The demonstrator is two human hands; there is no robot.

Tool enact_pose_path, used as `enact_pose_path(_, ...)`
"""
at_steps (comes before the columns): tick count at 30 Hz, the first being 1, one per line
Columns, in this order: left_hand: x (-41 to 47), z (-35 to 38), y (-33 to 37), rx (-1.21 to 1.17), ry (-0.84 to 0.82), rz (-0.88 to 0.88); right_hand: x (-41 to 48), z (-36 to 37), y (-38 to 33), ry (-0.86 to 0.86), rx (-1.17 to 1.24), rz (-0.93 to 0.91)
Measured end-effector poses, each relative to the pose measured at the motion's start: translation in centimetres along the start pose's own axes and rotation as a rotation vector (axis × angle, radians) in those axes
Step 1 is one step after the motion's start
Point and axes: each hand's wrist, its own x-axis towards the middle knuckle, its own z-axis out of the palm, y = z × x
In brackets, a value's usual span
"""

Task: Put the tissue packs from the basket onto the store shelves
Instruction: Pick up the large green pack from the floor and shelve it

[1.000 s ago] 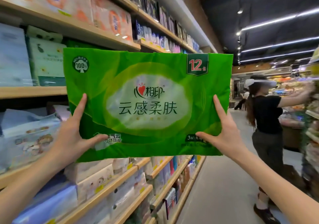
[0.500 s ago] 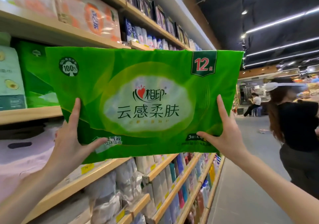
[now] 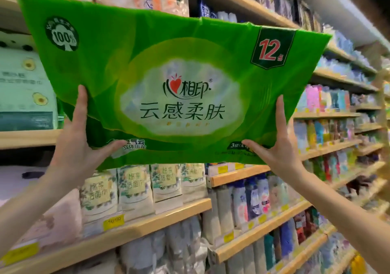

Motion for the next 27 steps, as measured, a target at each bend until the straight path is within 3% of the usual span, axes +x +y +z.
enact_pose_path(6, 2.4, -0.2, -2.7, 0.181, 0.088, 0.04, 4.6, 7.4, 2.3, -0.02, 0.126, -0.079)
enact_pose_path(16, 8.5, -0.5, -7.8, 0.364, 0.258, 0.127, 12.0, 17.5, 3.0, 0.122, 0.328, -0.179)
enact_pose_path(27, 11.1, 0.2, -10.0, 0.506, 0.268, 0.084, 16.0, 22.6, 3.7, 0.088, 0.355, -0.231)
